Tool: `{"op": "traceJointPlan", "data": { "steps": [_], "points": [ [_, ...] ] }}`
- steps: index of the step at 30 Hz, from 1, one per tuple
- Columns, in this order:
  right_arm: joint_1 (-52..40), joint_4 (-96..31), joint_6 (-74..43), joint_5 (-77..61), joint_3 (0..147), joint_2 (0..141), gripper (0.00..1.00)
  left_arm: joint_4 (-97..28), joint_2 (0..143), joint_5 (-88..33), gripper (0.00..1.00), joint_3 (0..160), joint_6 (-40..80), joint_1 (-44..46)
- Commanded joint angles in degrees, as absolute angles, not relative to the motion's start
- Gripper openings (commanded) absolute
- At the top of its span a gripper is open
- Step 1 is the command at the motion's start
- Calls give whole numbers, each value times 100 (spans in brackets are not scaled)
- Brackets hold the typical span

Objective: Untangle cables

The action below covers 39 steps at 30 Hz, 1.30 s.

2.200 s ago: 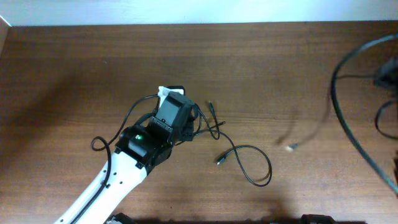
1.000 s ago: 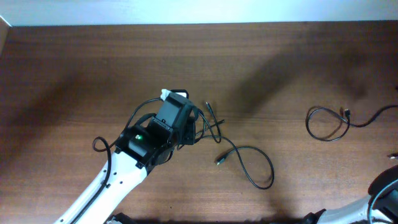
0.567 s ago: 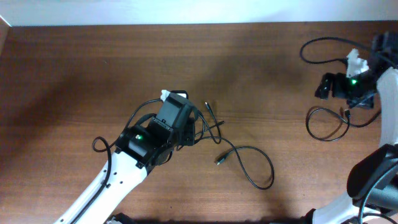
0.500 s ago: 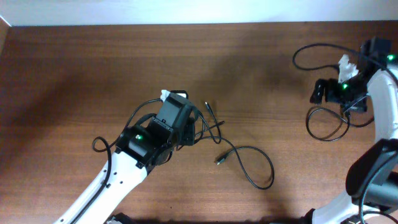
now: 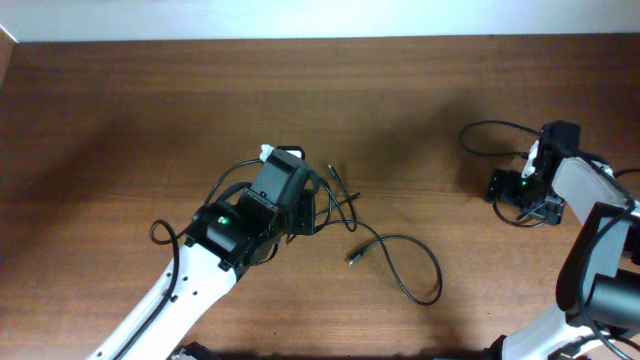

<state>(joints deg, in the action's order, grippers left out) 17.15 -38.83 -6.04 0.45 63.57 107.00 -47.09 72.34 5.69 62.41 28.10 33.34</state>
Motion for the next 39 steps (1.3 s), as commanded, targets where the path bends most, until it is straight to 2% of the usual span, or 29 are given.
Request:
{"op": "traceJointPlan", "data": {
  "steps": [1, 7, 11, 13, 15, 21, 25, 27, 30, 31, 34, 37, 39],
  "points": [
    [2001, -3887, -685, 657, 6191, 11238, 99, -4681, 7231, 471, 0, 6261, 2735, 3321],
    [3763, -3612, -1479, 576, 6193, 11354, 99, -4681, 7231, 471, 0, 6261, 2735, 3321],
    [5113, -3249, -1579, -646, 6193, 11354, 99, -4681, 7231, 471, 0, 6261, 2735, 3321],
    [5468, -3142, -1568, -1190, 6204, 11354, 99, -4681, 7231, 471, 0, 6261, 2738, 3321],
    [5575, -3280, -1293, -1511, 6309, 11299, 93, -4685, 7231, 464, 0, 6261, 2735, 3321],
    [5544, -3669, -744, -1931, 6313, 9990, 92, -4777, 7231, 467, 0, 6261, 2735, 3323],
    [5542, -4316, -746, -2231, 6313, 8086, 92, -4768, 7231, 469, 0, 6261, 2735, 3321],
    [5542, -4410, -749, -3197, 6311, 6945, 93, -4764, 7231, 469, 0, 6261, 2733, 3321],
    [5358, -4491, -753, -4056, 6311, 6010, 93, -4775, 7231, 403, 0, 6261, 2731, 3321],
    [5133, -4639, -720, -4060, 6311, 5867, 95, -4772, 7231, 349, 0, 6261, 2709, 3323],
    [4069, -5481, 725, -4504, 6311, 5852, 96, -4482, 7231, 75, 0, 6261, 1708, 3321],
    [2794, -6445, 2010, -4508, 6311, 5859, 96, -3538, 7229, -1874, 0, 6263, 178, 3321],
    [2082, -6805, 2255, -4506, 6311, 5859, 93, -3253, 7231, -3227, 0, 6263, -1063, 3321]
  ]
}}
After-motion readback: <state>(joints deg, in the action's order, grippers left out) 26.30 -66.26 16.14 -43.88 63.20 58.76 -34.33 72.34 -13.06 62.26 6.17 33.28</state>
